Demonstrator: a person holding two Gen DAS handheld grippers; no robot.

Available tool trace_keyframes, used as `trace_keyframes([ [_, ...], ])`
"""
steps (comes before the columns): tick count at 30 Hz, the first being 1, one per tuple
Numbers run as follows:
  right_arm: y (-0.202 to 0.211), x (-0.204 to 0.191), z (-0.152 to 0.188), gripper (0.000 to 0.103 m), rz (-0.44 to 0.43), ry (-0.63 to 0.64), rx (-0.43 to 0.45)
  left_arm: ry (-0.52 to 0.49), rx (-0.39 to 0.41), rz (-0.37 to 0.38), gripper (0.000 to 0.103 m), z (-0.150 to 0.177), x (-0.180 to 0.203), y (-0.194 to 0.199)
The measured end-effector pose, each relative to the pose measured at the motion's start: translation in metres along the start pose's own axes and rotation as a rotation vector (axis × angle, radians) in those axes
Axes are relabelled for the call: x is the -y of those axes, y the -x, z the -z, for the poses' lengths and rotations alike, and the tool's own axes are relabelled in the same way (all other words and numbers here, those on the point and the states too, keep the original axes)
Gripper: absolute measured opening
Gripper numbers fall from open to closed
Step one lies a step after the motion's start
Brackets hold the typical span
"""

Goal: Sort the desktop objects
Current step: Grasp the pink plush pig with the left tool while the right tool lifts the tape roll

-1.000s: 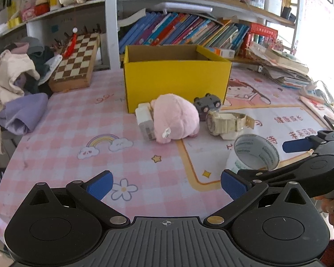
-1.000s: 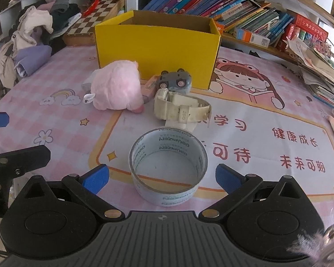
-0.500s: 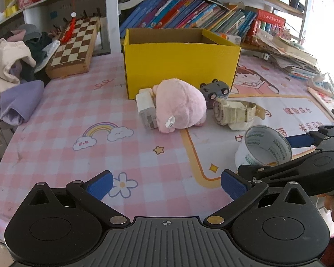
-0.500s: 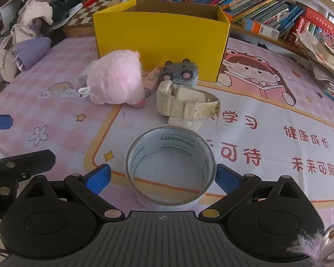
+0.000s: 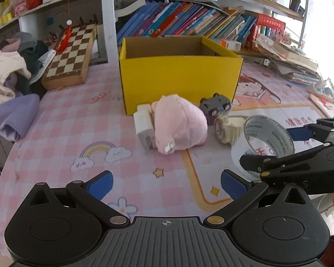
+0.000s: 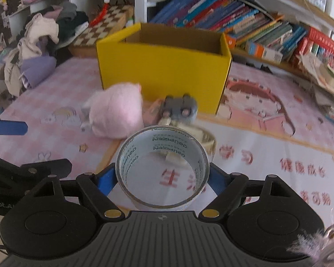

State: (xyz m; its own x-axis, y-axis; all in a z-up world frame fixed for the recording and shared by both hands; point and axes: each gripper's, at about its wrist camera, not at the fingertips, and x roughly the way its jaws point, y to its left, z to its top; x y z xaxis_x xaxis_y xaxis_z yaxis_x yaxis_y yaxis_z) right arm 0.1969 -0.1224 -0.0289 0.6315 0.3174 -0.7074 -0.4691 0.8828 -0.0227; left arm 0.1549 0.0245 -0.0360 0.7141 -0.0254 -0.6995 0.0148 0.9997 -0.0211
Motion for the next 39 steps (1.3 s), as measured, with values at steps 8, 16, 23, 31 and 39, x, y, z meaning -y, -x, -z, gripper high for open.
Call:
trace_keyframes([
  [8, 0.005, 0.015, -0.022, 0.082, 0.005, -0.005, 0.070, -0.017, 0.040, 0.002, 0.103, -0.022, 0.004, -0.004],
  [16, 0.002, 0.041, -0.041, 0.082, 0.034, -0.026, 0.117, -0.076, 0.036, -0.007, 0.094, -0.042, 0.015, -0.026],
  [23, -0.004, 0.064, -0.052, 0.082, 0.038, -0.031, 0.138, -0.109, 0.019, -0.003, 0.076, -0.055, 0.027, -0.046],
  [31, -0.011, 0.082, -0.064, 0.082, 0.021, -0.011, 0.181, -0.123, 0.003, -0.035, 0.067, -0.063, 0.036, -0.065],
  [39, -0.015, 0.093, -0.070, 0.082, 0.003, 0.011, 0.195, -0.123, -0.049, -0.069, 0.067, -0.067, 0.038, -0.086],
])
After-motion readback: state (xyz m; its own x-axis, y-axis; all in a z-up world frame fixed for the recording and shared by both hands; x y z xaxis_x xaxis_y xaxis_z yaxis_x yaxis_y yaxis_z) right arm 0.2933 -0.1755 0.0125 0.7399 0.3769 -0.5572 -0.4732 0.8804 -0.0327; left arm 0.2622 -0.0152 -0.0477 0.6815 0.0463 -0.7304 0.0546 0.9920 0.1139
